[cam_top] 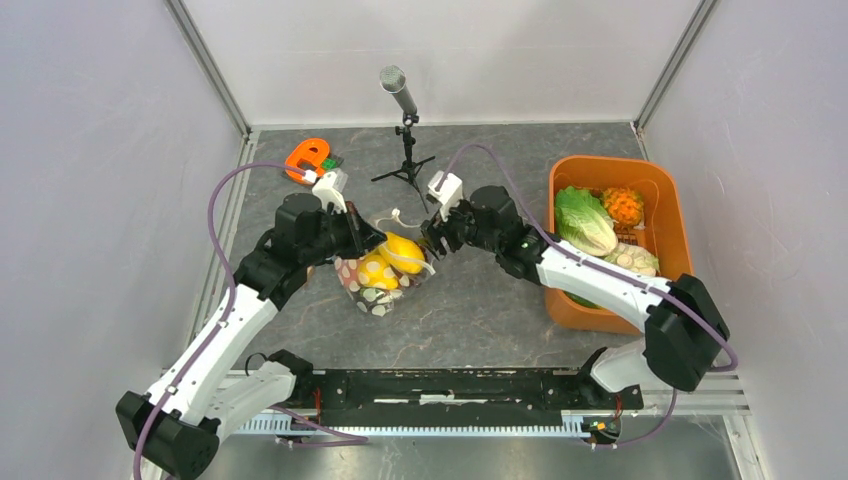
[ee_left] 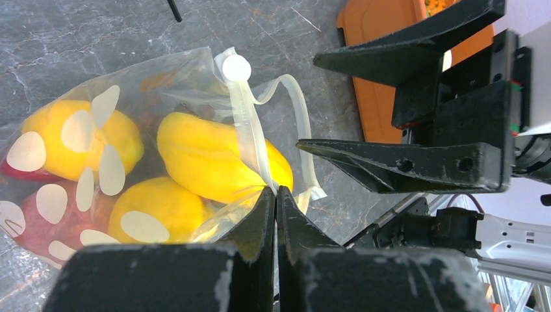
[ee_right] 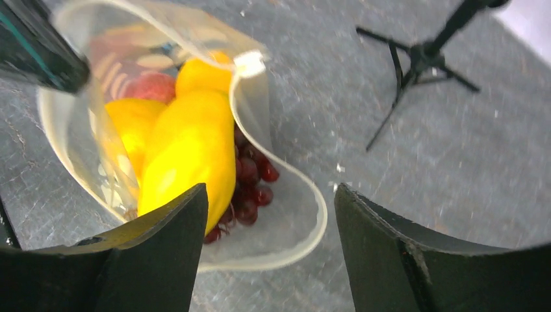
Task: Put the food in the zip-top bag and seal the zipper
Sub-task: Adjust the zipper food storage bag at the center of the board.
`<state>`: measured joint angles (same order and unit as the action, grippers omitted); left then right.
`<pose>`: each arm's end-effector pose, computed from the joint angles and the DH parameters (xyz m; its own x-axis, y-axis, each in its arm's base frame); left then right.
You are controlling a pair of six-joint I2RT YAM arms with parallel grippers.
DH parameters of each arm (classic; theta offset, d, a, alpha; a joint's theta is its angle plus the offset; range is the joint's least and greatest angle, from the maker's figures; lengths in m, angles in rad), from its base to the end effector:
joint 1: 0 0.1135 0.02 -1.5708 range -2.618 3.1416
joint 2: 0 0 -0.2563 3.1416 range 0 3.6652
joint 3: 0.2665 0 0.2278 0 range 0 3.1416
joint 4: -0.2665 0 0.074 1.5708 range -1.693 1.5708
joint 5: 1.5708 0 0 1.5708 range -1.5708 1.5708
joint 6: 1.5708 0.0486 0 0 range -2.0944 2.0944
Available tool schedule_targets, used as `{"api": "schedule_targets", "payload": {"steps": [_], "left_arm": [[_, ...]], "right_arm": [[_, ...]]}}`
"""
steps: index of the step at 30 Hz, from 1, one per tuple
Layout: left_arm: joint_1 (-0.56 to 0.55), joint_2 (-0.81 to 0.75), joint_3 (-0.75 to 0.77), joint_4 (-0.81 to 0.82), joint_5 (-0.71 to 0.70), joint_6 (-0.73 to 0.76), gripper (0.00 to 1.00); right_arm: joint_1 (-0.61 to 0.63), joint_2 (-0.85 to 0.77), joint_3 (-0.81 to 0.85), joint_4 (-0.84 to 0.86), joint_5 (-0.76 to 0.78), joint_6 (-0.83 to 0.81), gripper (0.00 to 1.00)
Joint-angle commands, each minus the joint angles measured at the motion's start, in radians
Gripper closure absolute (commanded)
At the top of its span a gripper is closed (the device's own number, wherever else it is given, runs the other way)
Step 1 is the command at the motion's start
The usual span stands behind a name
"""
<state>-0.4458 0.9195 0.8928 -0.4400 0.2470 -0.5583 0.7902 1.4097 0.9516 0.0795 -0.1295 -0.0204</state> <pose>0.1700 -0.0944 0.3169 -0.6702 -0.2490 -0.6992 0.3067 0.7650 -0.5664 0.2180 0.2290 0.2779 -0.2440 -0.2750 -0.9300 -0.7941 0.6071 0.0288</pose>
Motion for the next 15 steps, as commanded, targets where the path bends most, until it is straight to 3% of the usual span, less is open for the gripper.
{"api": "schedule_targets", "payload": {"steps": [1,9,15], "left_arm": [[-0.002,0.003,0.019,0.030,0.044,-0.005,0.98],[-0.003,-0.002,0.019,0.029,0.057,-0.010,0.98],[-0.001,-0.005,0.015,0.028,0.069,-0.011,0.98]], "right_arm": [[0.005,0.065,0.093,0.045,-0.163,-0.187,0.26],[0.036,0.142,0.145,0.037,-0.134,-0.303,0.33],[0.037,0.167,0.134,0.131,-0.065,-0.328,0.39]]}}
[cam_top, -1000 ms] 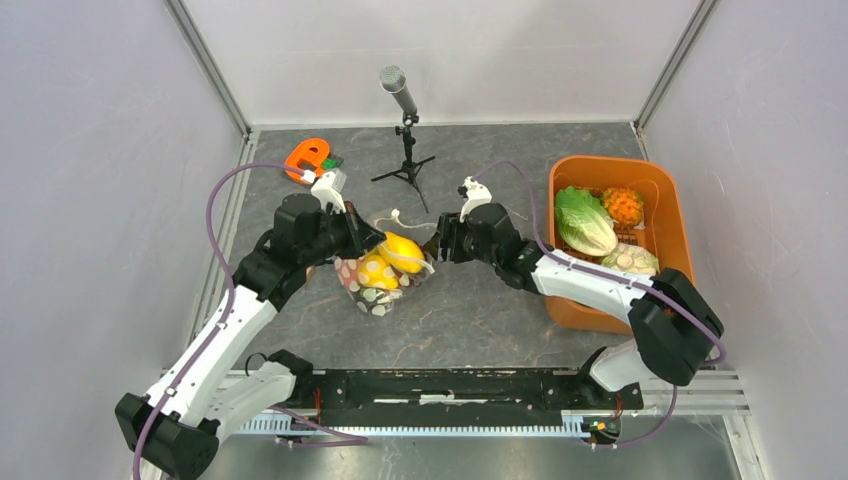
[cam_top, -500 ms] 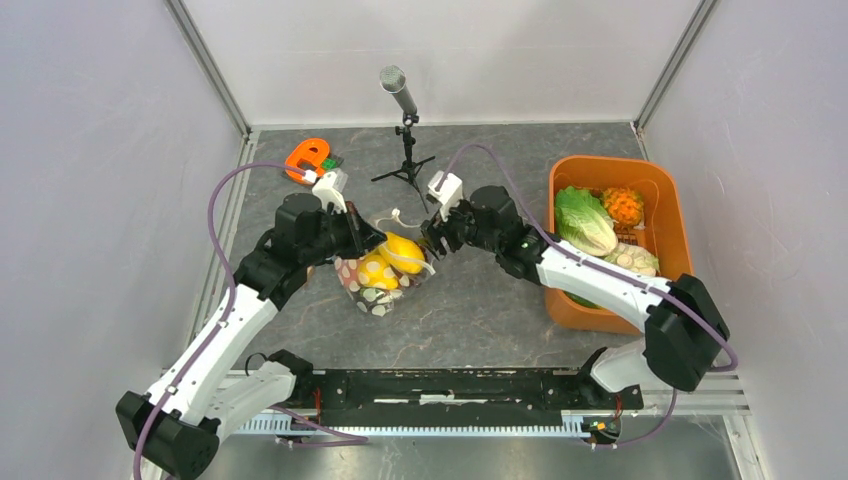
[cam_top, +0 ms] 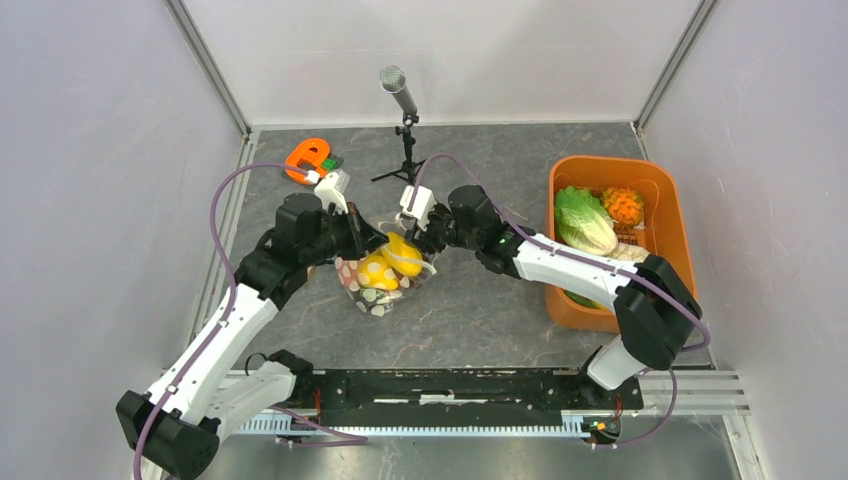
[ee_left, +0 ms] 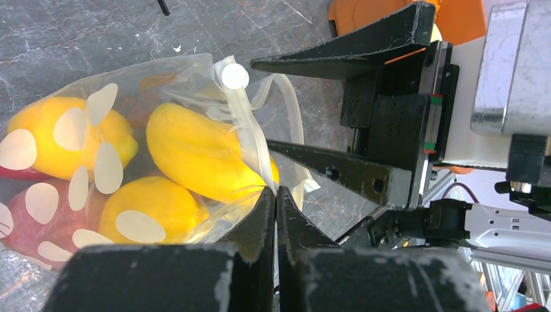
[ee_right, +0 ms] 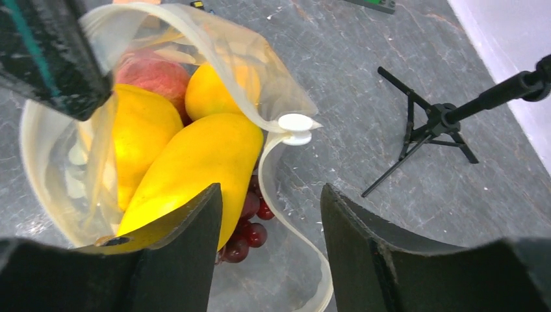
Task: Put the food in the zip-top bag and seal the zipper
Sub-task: Adjust the zipper food storage bag at the center of the board.
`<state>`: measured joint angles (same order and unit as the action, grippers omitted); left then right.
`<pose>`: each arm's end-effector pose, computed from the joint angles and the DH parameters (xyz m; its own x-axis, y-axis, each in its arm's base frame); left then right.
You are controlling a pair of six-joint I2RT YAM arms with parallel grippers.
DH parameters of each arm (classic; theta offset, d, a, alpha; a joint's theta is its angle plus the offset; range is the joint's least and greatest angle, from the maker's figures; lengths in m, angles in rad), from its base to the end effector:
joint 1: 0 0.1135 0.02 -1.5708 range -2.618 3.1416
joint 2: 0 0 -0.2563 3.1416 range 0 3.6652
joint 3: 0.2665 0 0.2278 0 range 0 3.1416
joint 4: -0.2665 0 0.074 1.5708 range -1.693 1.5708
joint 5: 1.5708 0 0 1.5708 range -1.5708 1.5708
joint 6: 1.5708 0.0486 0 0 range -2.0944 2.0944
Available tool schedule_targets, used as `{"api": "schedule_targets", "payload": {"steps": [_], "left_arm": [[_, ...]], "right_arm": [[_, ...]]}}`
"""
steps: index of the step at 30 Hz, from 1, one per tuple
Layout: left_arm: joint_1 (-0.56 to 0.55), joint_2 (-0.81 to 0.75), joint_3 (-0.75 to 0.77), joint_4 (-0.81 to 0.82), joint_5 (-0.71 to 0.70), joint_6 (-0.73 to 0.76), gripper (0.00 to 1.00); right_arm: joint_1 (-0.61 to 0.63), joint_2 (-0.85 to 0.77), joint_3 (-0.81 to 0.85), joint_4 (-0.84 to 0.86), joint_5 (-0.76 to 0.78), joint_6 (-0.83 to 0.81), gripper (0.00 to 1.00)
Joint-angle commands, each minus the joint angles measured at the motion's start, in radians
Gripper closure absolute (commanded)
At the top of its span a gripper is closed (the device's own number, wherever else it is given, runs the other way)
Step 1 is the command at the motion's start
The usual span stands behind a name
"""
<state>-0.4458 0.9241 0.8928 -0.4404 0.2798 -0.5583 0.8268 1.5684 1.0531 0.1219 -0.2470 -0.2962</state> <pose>0.1698 -0.0960 0.3163 -0.6849 -0.2370 -0.6891 0.3226 0.7493 -0.5783 0.2297 0.2671 0.2673 0.0046 -0.4129 -0.9107 -0.9044 0.3869 -0.1799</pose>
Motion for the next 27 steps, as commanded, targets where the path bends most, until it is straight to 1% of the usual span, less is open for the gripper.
{"api": "schedule_targets", "payload": {"steps": [1,4,7,8,13,14,16,20,23,24,25,27], "left_arm": [[-0.001,-0.011,0.016,0.027,0.036,-0.012,0.98],[-0.001,-0.022,0.013,0.023,0.030,-0.013,0.98],[-0.002,-0.025,0.010,0.023,0.028,-0.013,0.98],[-0.001,-0.023,0.011,0.022,0.031,-0.012,0.98],[-0.002,-0.029,0.012,0.014,0.026,-0.010,0.98],[-0.002,-0.031,0.011,0.014,0.023,-0.009,0.98],[-0.002,-0.031,0.009,0.015,0.021,-0.012,0.98],[-0.002,-0.018,0.011,0.018,0.028,-0.011,0.98],[-0.001,-0.017,0.015,0.019,0.031,-0.011,0.98],[-0.001,-0.017,0.015,0.020,0.031,-0.011,0.98],[-0.001,-0.017,0.015,0.020,0.032,-0.008,0.98],[-0.002,-0.018,0.015,0.017,0.029,-0.008,0.98]], "right_arm": [[0.000,0.008,0.027,0.106,0.073,-0.052,0.41],[0.001,0.008,0.024,0.118,0.075,-0.049,0.48],[-0.002,0.020,0.022,0.138,0.051,-0.020,0.66],[-0.001,0.026,0.024,0.137,0.049,-0.009,0.69],[-0.002,0.017,-0.020,0.150,0.067,0.022,0.72],[-0.001,0.006,-0.033,0.162,0.069,0.028,0.71],[-0.002,-0.009,-0.068,0.199,0.090,0.041,0.64],[-0.002,-0.001,-0.084,0.225,0.112,0.057,0.65],[-0.003,0.016,-0.073,0.234,0.112,0.074,0.69],[-0.004,0.015,-0.072,0.242,0.114,0.079,0.73],[-0.003,0.014,-0.074,0.248,0.116,0.086,0.80],[-0.007,0.009,-0.074,0.253,0.133,0.119,0.85]]}}
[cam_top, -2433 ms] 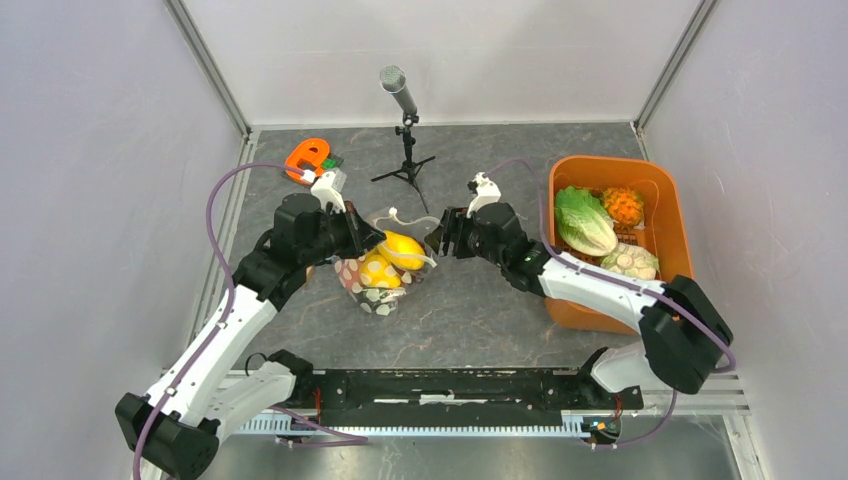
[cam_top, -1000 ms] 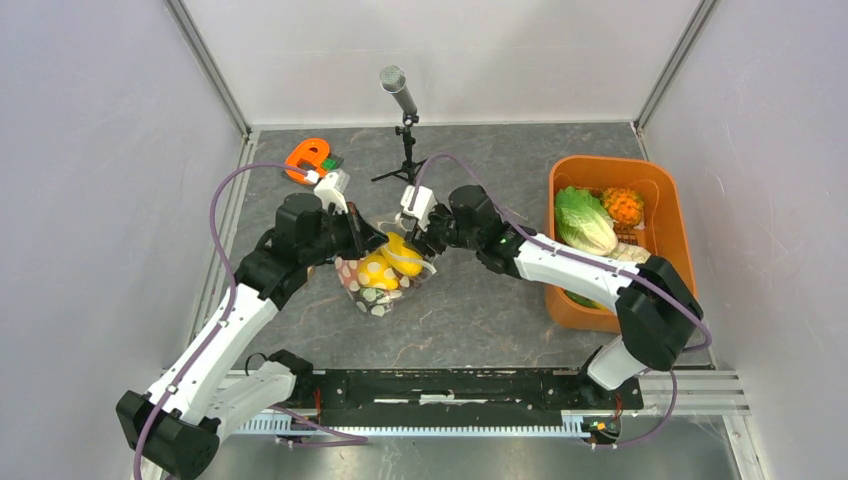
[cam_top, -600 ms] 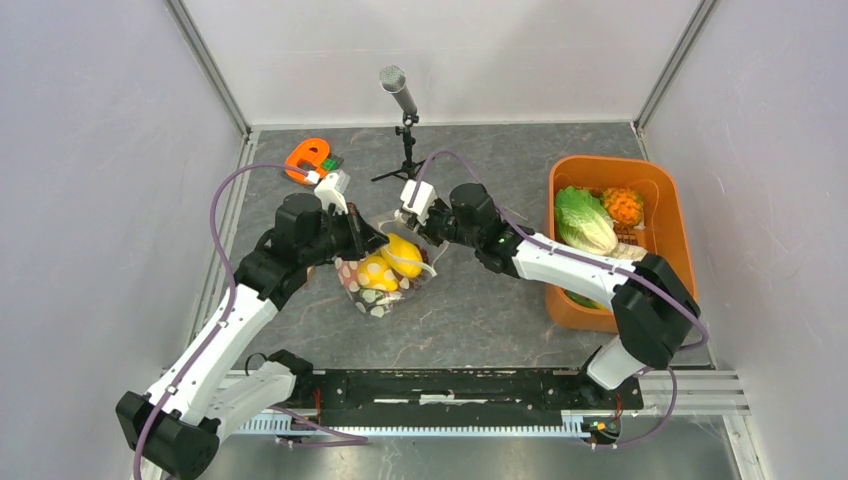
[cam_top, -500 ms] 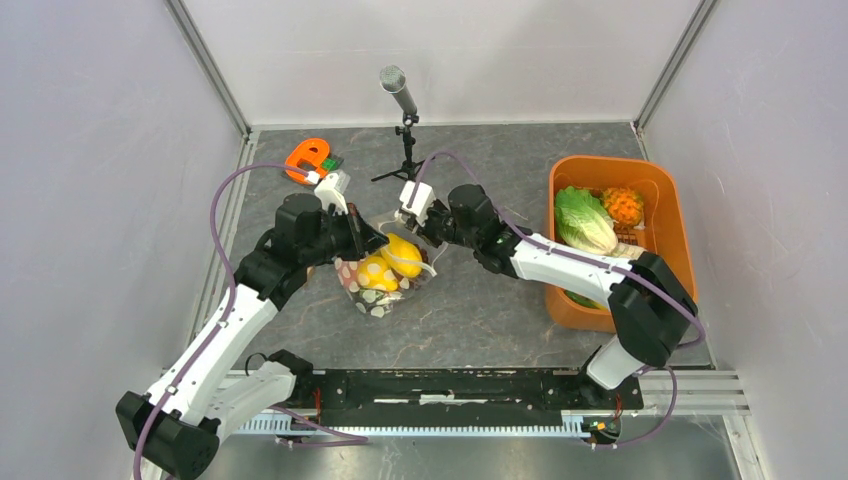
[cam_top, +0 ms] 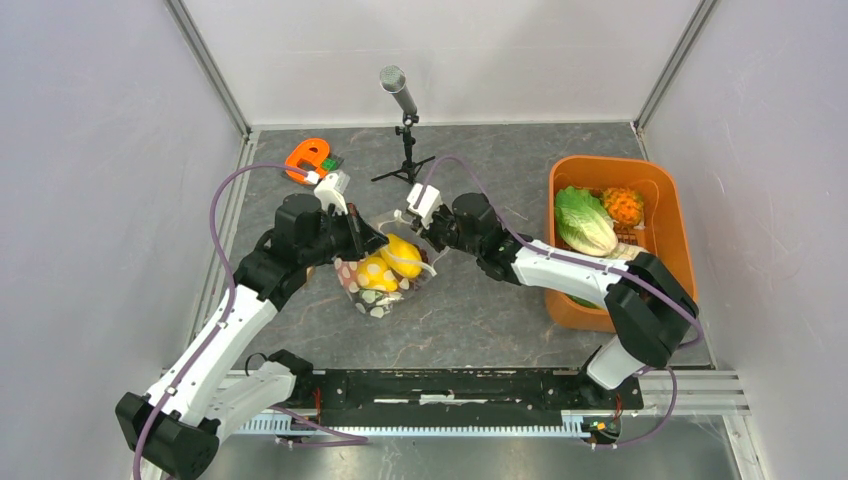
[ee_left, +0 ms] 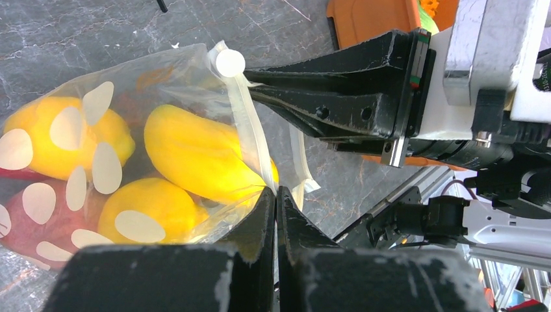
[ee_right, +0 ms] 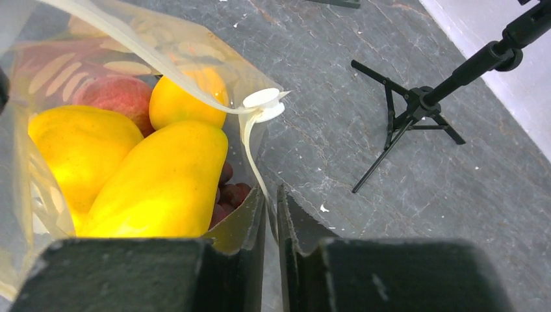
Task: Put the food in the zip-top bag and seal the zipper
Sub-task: Adjust the zipper food storage bag at the center of the board.
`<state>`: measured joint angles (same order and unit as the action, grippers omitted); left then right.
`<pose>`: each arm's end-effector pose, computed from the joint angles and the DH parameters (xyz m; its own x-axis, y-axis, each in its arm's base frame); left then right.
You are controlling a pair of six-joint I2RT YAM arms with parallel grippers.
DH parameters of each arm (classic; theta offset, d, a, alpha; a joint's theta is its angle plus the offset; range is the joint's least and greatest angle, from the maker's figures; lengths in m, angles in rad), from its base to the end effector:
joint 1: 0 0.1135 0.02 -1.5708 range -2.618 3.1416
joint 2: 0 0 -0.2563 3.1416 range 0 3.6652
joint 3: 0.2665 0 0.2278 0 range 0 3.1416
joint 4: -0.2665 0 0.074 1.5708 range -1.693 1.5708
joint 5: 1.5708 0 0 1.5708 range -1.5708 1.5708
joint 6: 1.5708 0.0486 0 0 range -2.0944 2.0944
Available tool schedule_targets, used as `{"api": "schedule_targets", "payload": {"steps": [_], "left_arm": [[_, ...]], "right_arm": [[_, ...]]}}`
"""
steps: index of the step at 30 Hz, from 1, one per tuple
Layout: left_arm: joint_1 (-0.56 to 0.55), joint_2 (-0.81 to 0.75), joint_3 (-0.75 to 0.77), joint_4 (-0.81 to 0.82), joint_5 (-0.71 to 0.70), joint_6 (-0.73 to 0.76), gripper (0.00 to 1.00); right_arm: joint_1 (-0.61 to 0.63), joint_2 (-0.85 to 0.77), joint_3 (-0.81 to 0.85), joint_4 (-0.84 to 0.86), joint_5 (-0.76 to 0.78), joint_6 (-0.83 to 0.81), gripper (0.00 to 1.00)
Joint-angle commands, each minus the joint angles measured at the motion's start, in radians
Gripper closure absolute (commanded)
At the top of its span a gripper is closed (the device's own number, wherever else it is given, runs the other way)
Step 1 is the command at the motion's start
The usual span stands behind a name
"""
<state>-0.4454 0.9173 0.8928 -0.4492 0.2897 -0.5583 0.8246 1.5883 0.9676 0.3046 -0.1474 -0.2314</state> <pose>0.1679 -0.0955 0.3166 -0.6894 -0.2334 -0.6857 0.3267 0.7447 -0.5819 0.2352 0.2649 0.2528 -0.0171 -0.3527 -0.9356 -0.8476 0.5015 -0.1735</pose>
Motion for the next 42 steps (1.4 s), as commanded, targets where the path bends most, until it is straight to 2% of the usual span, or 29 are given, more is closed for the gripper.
{"api": "schedule_targets", "payload": {"steps": [1,3,4,8,9,11,13,17,22,28,31,36,39,42], "left_arm": [[-0.003,-0.012,0.015,0.026,0.019,-0.006,0.98],[-0.002,-0.014,0.013,0.026,0.019,-0.005,0.98],[-0.001,-0.016,0.012,0.026,0.017,-0.003,0.97],[-0.002,-0.020,0.012,0.029,0.021,0.004,0.88],[-0.002,-0.018,0.014,0.035,0.033,0.011,0.82],[-0.002,-0.008,0.018,0.050,0.069,0.020,0.60],[-0.002,0.006,0.022,0.075,0.114,0.023,0.43],[-0.003,0.020,0.052,0.092,0.185,0.041,0.29],[-0.003,0.004,0.065,0.090,0.222,0.081,0.22],[-0.028,-0.004,0.050,0.091,0.366,0.199,0.23],[-0.127,-0.054,0.005,0.121,0.281,0.257,0.23],[-0.320,-0.185,-0.186,0.325,0.024,0.320,0.22],[-0.355,-0.228,-0.266,0.370,-0.064,0.346,0.22],[-0.403,-0.212,-0.279,0.386,-0.185,0.339,0.24]], "right_arm": [[-0.008,-0.016,0.011,0.068,0.028,0.065,0.90],[-0.010,-0.037,-0.003,0.063,0.028,0.089,0.94],[-0.011,-0.052,-0.011,0.055,0.048,0.107,0.99],[-0.018,-0.130,-0.055,-0.004,0.141,0.218,1.00],[-0.018,-0.155,-0.065,-0.021,0.141,0.244,1.00],[-0.018,-0.196,-0.083,-0.051,0.168,0.312,1.00],[-0.018,-0.232,-0.093,-0.097,0.209,0.396,1.00],[-0.018,-0.335,-0.139,-0.174,0.349,0.573,1.00],[-0.016,-0.492,-0.229,-0.145,0.488,0.810,1.00],[-0.007,-0.524,-0.238,-0.094,0.541,0.910,1.00],[-0.007,-0.503,-0.206,-0.098,0.590,0.916,1.00],[-0.008,-0.438,-0.110,-0.133,0.649,0.873,1.00],[-0.012,-0.394,-0.058,-0.156,0.636,0.854,1.00],[-0.013,-0.371,-0.029,-0.161,0.616,0.847,1.00]]}}
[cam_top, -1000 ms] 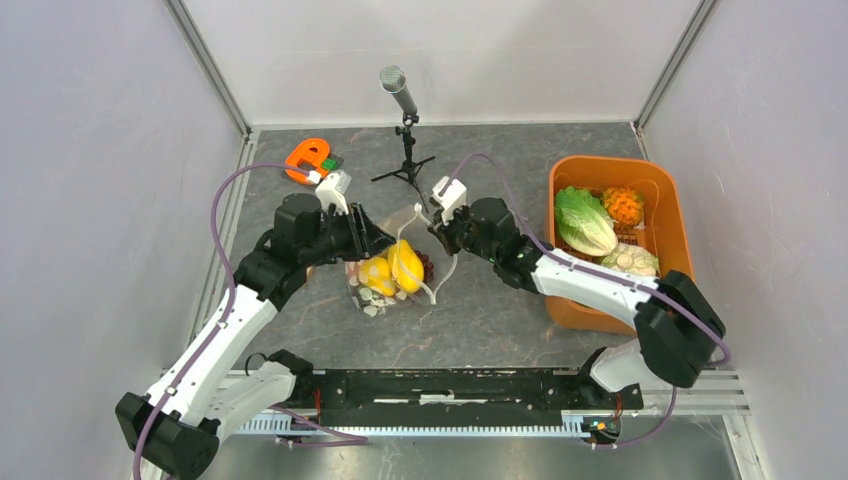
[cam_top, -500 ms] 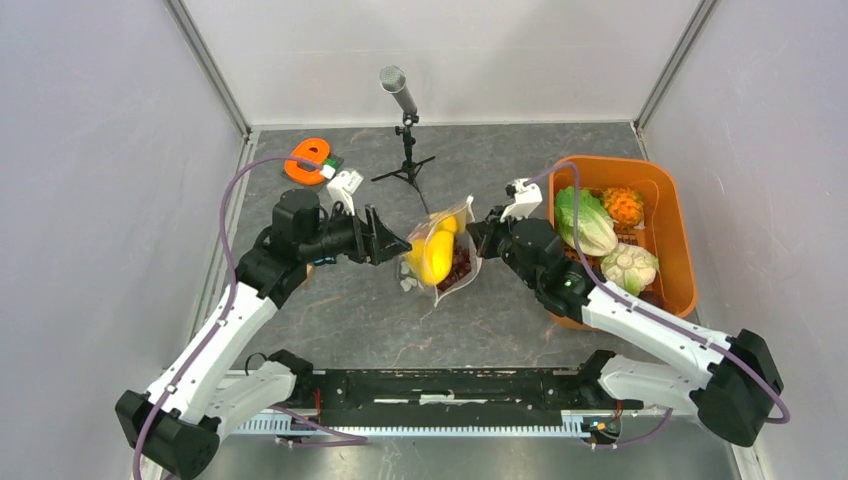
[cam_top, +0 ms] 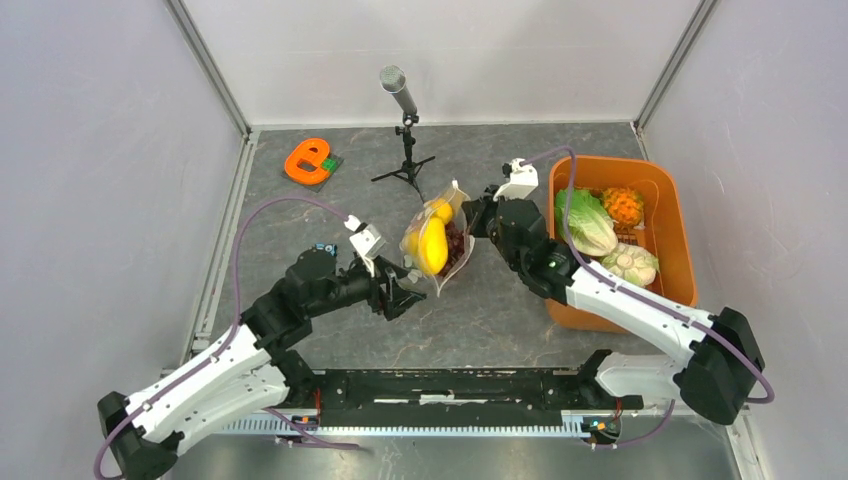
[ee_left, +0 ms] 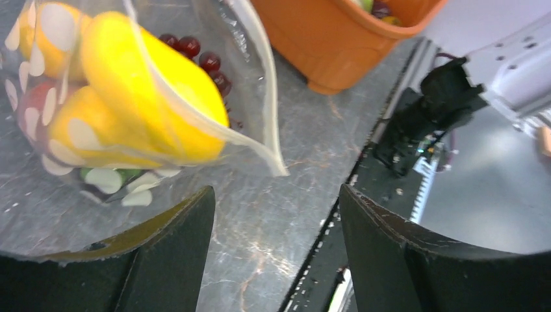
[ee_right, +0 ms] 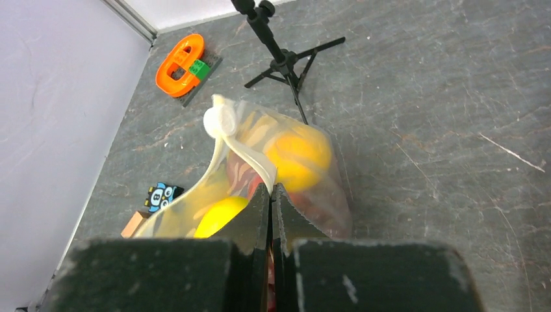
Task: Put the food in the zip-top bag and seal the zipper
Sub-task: Adjust the zipper food storage bag at the center of the board.
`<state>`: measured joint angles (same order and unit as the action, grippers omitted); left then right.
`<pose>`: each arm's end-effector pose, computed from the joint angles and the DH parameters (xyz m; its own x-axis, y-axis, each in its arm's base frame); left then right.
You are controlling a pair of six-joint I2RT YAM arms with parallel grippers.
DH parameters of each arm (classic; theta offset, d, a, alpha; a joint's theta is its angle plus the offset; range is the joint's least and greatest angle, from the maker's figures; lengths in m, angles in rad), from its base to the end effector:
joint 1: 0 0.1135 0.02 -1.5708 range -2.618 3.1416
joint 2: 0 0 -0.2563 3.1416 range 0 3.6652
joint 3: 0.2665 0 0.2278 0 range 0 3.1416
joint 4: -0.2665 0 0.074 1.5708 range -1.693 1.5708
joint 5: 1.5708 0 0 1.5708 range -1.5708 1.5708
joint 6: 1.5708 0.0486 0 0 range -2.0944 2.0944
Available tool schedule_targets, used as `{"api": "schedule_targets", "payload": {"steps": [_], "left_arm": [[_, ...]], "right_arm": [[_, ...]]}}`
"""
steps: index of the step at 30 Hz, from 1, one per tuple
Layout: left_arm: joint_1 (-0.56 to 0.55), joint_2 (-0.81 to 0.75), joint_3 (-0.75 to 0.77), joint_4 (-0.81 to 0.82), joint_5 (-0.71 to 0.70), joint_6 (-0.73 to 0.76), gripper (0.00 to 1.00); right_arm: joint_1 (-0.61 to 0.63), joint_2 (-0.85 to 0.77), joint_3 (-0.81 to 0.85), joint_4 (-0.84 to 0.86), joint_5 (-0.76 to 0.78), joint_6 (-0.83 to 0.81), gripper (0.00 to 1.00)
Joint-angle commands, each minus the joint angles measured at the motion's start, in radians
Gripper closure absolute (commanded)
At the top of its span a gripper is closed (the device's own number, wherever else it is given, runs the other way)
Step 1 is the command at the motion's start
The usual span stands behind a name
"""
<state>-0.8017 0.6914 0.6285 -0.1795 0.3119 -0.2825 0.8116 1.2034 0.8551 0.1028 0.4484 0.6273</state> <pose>0.1022 -0.1271 0.2941 -0.4087 0.0408 -0.9118 0.8092 0.4782 -0.3413 0.2006 0.1808 0.3055 -0.3492 0.4004 -0.8472 -0.1967 0.8526 0.4841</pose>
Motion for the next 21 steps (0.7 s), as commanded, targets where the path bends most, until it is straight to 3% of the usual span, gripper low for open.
{"api": "schedule_targets", "payload": {"steps": [1,6,14,21], "left_arm": [[-0.069,0.023,-0.007,0.117,-0.253,0.069,0.24],[-0.197,0.060,-0.011,0.162,-0.450,0.115,0.25],[-0.307,0.019,-0.083,0.175,-0.537,0.059,0.27],[-0.492,0.044,-0.190,0.371,-0.773,0.060,0.26]], "right_arm": [[0.001,0.017,0.087,0.041,0.020,-0.012,1.00],[-0.002,0.032,0.094,0.027,0.041,-0.008,1.00],[-0.020,0.050,0.118,-0.006,0.085,-0.006,1.00],[-0.029,0.058,0.117,-0.025,0.084,0.007,1.00]]}}
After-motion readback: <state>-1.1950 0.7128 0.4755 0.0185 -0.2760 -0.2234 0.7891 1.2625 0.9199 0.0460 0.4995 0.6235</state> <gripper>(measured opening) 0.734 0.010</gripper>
